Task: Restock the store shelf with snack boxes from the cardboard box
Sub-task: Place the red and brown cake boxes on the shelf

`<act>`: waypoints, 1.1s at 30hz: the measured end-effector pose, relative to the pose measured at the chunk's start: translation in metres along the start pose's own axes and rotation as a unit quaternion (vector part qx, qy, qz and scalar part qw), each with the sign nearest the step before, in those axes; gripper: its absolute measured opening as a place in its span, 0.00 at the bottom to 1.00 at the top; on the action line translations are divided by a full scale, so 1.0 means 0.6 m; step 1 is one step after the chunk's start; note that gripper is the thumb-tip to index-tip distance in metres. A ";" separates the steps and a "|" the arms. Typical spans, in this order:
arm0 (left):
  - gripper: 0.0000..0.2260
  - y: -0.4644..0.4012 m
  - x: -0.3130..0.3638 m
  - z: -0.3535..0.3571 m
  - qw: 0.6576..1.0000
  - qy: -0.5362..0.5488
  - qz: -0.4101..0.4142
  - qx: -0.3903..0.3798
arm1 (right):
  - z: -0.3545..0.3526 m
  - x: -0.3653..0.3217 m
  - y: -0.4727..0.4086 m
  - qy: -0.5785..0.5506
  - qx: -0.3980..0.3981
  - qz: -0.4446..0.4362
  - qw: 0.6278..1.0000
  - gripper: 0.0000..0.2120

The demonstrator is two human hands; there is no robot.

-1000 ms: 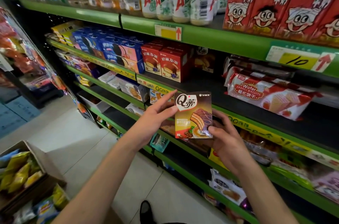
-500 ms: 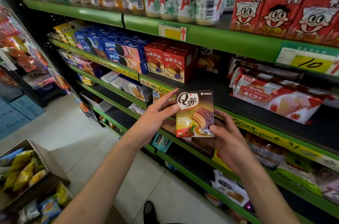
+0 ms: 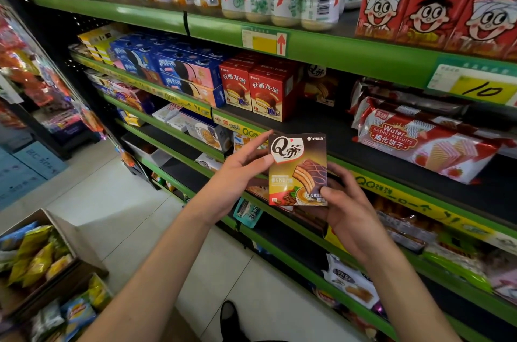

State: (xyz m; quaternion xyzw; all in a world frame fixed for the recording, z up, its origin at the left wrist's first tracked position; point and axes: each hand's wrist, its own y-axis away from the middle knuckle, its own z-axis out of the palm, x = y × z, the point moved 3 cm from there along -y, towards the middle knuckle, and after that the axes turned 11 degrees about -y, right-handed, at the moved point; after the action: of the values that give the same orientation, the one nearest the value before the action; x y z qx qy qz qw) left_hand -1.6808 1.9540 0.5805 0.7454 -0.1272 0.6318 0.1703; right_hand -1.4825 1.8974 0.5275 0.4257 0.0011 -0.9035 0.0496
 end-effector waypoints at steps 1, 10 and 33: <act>0.17 0.000 0.000 0.000 1.000 0.000 0.000 0.001 | 0.000 0.000 0.000 0.001 0.000 0.001 1.000 0.31; 0.17 -0.001 -0.006 0.000 1.000 0.011 0.004 0.011 | -0.003 0.000 0.000 -0.006 0.010 0.004 1.000 0.21; 0.16 0.001 -0.005 0.000 1.000 0.002 0.000 0.009 | -0.001 0.001 -0.001 -0.004 0.013 0.006 1.000 0.20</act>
State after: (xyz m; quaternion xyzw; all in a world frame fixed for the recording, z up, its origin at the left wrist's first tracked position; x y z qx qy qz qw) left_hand -1.6814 1.9535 0.5777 0.7457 -0.1211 0.6342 0.1642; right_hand -1.4822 1.8978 0.5265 0.4226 -0.0128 -0.9049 0.0492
